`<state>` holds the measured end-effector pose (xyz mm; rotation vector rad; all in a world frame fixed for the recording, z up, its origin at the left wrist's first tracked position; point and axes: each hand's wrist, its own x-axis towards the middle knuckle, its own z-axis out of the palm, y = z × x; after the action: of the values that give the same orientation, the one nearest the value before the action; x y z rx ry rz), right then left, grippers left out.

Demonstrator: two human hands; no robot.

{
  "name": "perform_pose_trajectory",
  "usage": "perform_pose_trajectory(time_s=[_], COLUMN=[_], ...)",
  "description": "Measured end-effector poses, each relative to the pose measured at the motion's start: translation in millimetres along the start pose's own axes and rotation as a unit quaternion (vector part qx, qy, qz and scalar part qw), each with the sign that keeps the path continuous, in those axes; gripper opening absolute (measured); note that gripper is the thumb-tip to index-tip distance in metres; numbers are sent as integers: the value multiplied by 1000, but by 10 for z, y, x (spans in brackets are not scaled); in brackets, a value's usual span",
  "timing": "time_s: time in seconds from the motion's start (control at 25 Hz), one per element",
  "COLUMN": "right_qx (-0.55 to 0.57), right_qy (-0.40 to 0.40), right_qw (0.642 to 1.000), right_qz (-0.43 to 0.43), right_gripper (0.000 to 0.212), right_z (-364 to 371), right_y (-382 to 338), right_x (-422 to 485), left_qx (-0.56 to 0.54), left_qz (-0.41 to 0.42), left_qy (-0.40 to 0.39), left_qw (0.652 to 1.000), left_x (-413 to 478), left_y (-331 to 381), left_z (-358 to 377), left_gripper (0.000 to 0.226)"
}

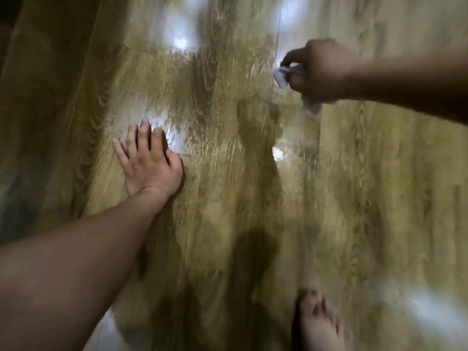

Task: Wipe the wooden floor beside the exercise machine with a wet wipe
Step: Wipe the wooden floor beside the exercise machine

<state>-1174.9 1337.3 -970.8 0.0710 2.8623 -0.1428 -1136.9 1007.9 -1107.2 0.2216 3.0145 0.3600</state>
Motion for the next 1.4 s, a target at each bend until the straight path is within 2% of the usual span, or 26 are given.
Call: perform_pose_trajectory(time_s=[0.08, 0.16, 0.28, 0.32, 0.36, 0.48, 0.56, 0.6, 0.68, 0.76, 0.84, 0.92, 1.0, 1.04, 1.12, 1.2, 1.28, 1.32, 1.4], right_qx=[9, 47, 99, 106, 102, 96, 70, 41, -5, -20, 3, 18, 31, 42, 77, 67, 34, 9, -33], right_qy=[28, 17, 98, 116, 117, 66, 63, 74, 112, 108, 113, 109, 118, 126, 119, 90, 77, 83, 136], right_qw=[1000, 998, 976, 972, 975, 992, 986, 988, 993, 994, 992, 994, 993, 991, 987, 980, 968, 968, 981], right_qz=[10, 34, 165, 177, 159, -52, -134, -132, -44, 23, 47, 23, -2, -18, -79, -164, -236, -238, -137], right_gripper=[35, 38, 38, 38, 39, 38, 34, 34, 39, 40, 38, 40, 39, 39, 40, 38, 38, 38, 38], right_z=[178, 697, 1158, 1214, 1274, 1424, 1429, 1330, 1110, 965, 1027, 1204, 1358, 1419, 1513, 1589, 1534, 1459, 1257], right_y=[254, 322, 320, 246, 132, -242, -193, -79, 160, 322, 272, 177, 160, 130, 45, 13, 230, 347, 596], right_x=[-86, -54, 60, -2, -127, -744, -817, -605, -21, 395, 413, 94, -282, -489, -907, -1214, -1109, -923, -374], left_qx=[-6, -3, -18, -20, -24, -34, -51, -55, -42, -41, 8, 59, -1, -41, -103, -100, -80, -77, -74], left_qz=[4, -3, 20, 18, 16, 16, 12, 10, 15, -1, 28, 143, 254, 274, 257, 254, 250, 248, 248], left_qy=[8, 32, 60, 60, 57, 66, 63, 70, 75, 58, 50, 55, 42, 23, -8, -22, -32, -37, -38], left_qw=[1000, 999, 998, 998, 998, 997, 997, 996, 996, 997, 998, 986, 966, 961, 961, 962, 964, 965, 965], left_x=[56, 13, 58, 75, 67, 21, 39, 51, 28, 23, 21, -4, -69, -188, -446, -576, -567, -575, -557], left_y=[7, -72, -94, -91, -83, -68, -86, -78, -55, -61, -50, 134, 623, 892, 1270, 1298, 1230, 1214, 1262], left_z=[28, 65, 143, 143, 127, 121, 114, 108, 124, 132, 88, 13, 24, 83, 259, 431, 538, 517, 476], left_gripper=[60, 59, 58, 59, 59, 59, 59, 59, 58, 59, 59, 54, 45, 43, 42, 43, 43, 43, 44])
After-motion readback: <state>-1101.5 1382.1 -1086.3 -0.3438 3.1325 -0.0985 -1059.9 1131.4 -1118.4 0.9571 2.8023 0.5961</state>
